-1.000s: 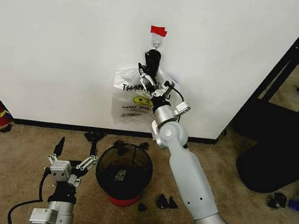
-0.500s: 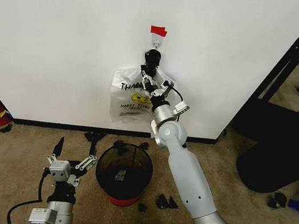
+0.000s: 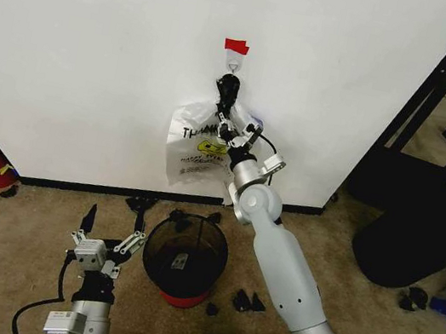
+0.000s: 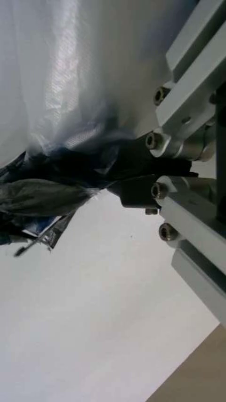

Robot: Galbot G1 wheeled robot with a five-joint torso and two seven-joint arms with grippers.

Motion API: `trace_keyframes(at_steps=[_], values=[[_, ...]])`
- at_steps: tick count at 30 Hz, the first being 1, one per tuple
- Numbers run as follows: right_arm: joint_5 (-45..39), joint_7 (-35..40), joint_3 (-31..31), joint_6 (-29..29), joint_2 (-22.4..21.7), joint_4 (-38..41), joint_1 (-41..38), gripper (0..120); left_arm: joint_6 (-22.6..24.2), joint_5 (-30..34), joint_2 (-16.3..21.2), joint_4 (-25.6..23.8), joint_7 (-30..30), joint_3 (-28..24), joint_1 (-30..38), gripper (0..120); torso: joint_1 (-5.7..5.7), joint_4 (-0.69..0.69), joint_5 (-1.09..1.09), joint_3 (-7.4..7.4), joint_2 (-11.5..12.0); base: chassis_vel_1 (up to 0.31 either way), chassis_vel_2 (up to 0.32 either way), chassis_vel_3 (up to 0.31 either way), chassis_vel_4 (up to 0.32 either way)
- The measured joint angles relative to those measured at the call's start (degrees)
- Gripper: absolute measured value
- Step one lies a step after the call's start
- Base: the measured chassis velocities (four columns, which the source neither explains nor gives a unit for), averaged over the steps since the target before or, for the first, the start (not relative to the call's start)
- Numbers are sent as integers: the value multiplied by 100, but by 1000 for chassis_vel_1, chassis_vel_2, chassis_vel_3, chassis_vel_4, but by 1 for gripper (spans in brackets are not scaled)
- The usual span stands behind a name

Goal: Pick up the garbage bag from the wall and place it over the trash bin.

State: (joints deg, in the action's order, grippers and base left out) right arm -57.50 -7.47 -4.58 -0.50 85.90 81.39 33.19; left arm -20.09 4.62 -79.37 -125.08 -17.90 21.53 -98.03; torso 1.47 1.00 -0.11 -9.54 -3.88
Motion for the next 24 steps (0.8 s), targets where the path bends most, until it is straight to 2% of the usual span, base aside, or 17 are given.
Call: trace_keyframes(at_steps=[9,14,24], values=[[145,-29,21,-16,-72,140,151,0,0,0,6,18,0,-6,40,100,0,0,0,0,0,0,0,0,0],[268,-36,105,-73,-155,264,288,0,-1,-3,133,53,0,-18,96,100,0,0,0,0,0,0,0,0,0],[468,-52,102,-106,-371,696,703,0,12,16,77,99,-18,-98,133,100,0,0,0,0,0,0,0,0,0]])
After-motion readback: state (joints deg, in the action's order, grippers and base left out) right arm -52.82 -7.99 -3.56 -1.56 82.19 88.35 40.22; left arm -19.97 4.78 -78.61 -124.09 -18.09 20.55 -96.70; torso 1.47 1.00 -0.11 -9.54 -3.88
